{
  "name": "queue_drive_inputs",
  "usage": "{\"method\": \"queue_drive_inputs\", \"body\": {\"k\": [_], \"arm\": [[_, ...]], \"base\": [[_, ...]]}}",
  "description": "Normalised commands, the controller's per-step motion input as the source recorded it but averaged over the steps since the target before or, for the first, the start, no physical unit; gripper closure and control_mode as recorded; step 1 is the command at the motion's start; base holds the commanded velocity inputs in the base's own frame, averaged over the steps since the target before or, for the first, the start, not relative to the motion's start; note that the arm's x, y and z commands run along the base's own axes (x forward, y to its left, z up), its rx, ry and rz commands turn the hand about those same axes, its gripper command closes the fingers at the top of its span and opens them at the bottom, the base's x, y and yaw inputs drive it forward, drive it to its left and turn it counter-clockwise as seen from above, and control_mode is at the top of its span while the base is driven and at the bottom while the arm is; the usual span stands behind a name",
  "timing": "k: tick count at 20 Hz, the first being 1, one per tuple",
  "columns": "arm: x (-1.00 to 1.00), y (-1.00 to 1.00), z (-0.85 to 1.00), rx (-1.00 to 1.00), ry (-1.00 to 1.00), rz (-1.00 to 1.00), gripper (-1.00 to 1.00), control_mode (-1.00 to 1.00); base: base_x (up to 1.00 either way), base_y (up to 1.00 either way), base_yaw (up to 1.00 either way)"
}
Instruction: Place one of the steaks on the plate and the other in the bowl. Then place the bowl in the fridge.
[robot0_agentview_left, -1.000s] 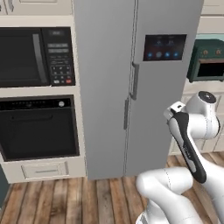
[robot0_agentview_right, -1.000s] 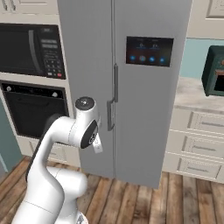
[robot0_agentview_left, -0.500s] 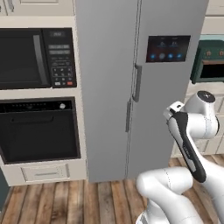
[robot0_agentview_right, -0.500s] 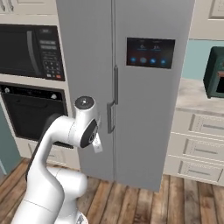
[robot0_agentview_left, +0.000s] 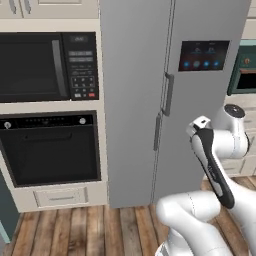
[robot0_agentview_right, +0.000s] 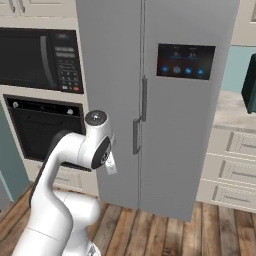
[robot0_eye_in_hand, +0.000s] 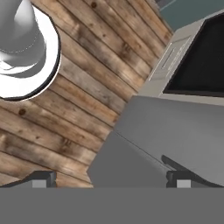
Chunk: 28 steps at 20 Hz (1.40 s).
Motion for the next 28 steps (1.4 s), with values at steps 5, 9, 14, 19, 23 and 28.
{"method": "queue_drive_inputs", "body": {"k": [5, 9, 14, 19, 23, 28], "arm": [[0.49, -0.19, 0.15, 0.03, 0.02, 0.19, -1.00, -1.00], [0.00, 0.00, 0.62, -0.16, -0.10, 0.22, -1.00, -1.00], [-0.03, 0.00, 0.33, -0.48, -0.31, 0.33, -1.00, -1.00], [0.00, 0.00, 0.00, -0.37, -0.58, 0.48, -1.00, -1.00], [0.31, 0.00, 0.00, -0.26, -0.38, 0.41, -1.00, -1.00], [0.71, 0.07, 0.10, -0.37, -0.12, 0.21, -1.00, -1.00]], "base": [[0.00, 0.00, 0.00], [0.00, 0.00, 0.00], [0.00, 0.00, 0.00], [0.00, 0.00, 0.00], [0.00, 0.00, 0.00], [0.00, 0.00, 0.00]]}}
